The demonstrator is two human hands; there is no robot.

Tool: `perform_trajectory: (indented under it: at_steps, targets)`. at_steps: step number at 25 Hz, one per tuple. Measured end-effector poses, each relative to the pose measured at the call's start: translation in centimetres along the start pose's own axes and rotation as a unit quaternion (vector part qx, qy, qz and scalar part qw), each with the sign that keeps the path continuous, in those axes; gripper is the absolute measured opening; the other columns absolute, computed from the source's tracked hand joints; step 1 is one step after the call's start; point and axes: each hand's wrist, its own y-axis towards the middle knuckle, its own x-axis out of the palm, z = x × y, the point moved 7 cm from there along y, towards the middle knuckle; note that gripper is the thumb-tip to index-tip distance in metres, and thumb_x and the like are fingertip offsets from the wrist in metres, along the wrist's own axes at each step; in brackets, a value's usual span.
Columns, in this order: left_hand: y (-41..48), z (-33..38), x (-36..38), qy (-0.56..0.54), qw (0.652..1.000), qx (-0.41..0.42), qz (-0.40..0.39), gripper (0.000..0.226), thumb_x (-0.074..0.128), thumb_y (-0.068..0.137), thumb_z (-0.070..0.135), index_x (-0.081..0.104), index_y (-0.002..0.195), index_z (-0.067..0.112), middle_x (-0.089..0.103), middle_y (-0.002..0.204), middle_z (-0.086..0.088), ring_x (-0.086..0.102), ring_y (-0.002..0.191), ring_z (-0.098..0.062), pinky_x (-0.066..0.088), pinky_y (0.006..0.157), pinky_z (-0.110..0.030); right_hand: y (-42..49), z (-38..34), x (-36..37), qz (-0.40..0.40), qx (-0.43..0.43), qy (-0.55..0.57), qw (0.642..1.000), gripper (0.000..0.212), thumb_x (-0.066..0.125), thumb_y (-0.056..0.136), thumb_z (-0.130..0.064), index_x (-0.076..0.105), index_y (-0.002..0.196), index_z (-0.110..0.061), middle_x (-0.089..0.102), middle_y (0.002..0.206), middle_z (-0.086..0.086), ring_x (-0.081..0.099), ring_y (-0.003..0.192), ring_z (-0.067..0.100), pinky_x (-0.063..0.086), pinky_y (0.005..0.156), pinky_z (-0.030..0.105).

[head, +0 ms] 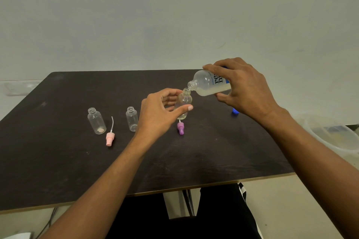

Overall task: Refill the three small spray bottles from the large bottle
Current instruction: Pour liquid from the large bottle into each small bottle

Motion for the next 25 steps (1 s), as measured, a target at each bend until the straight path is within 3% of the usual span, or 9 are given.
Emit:
perform_trajectory:
  at_steps: [7,25]
  targets:
    - [-0.08,0.06,-0.07,-0.004,1.000,-0.001,-0.001,0.053,0.096,0.073,0.038,0.077,0.121,0.024,0.079,0.110,0.012,0.075,0.102,0.002,0.062,0.092,-0.022,0.04,-0.05,-0.06,0.002,0.001,-0.005,1.000,0.074,0.084,0.083,-0.024,0.055,0.150,-0.038,0.064,0.135,-0.009,0.057,0.123,0.020,0.043,0.081,0.028]
    - [-0.07,-0.03,-0.11,-0.010,1.000,0.003,0.000,0.051,0.096,0.071,0.038,0.078,0.117,0.027,0.079,0.106,0.015,0.075,0.099,0.004,0.062,0.090,-0.020,0.09,-0.19,-0.17,0.005,-0.004,-0.003,1.000,0.075,0.084,0.081,-0.022,0.055,0.149,-0.037,0.064,0.136,-0.008,0.056,0.124,0.021,0.051,0.083,0.036]
